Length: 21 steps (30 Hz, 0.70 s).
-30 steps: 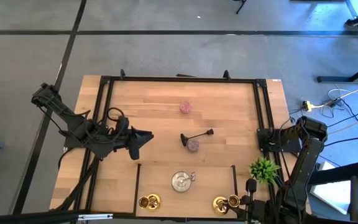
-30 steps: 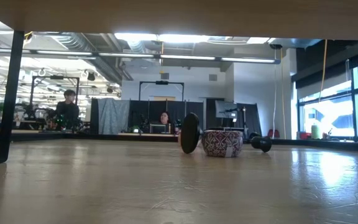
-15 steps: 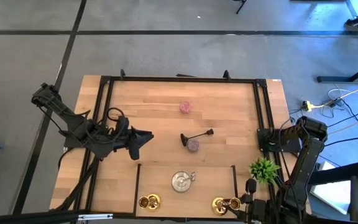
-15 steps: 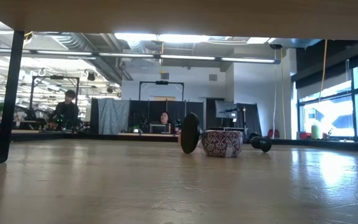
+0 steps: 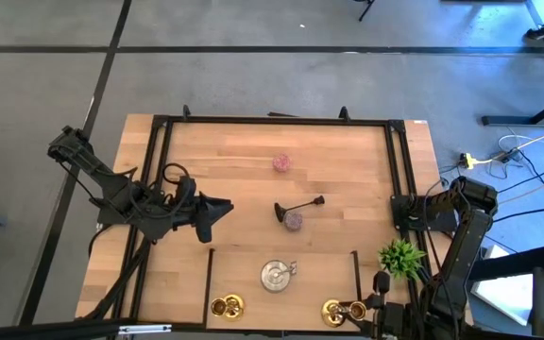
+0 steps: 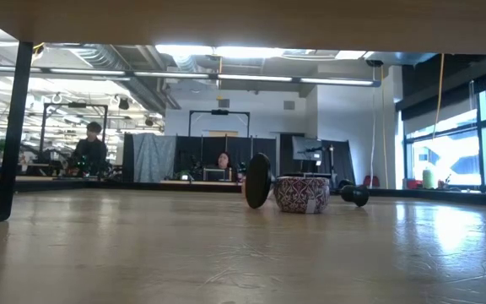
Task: Pick & Place candle stick holders
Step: Put the gold candle holder on the shelf
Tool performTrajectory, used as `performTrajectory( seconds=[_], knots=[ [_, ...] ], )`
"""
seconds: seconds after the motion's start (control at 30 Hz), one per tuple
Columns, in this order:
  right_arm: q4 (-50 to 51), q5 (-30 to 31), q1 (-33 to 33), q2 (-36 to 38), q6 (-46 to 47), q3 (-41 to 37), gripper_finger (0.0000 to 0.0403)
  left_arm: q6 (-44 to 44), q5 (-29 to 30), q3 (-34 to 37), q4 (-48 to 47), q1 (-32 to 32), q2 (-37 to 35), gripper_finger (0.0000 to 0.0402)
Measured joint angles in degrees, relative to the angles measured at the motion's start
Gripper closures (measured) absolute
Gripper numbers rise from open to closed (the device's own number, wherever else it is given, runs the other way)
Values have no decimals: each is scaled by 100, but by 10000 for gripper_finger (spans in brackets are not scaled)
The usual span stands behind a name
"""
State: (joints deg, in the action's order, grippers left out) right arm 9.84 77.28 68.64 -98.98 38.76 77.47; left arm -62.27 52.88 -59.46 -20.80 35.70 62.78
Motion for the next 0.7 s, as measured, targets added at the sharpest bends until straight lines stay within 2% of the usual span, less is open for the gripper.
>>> performTrajectory(
  seconds=[0.4,0.53,0.7],
  knots=[
    [-83,4,0,0,-15,0,207,-1,0,0,0,0,0,297],
    [-83,2,2,0,-15,0,191,-1,0,0,-2,0,0,297],
    [-76,2,9,0,-24,0,191,-1,0,0,-1,0,0,297]
  ],
)
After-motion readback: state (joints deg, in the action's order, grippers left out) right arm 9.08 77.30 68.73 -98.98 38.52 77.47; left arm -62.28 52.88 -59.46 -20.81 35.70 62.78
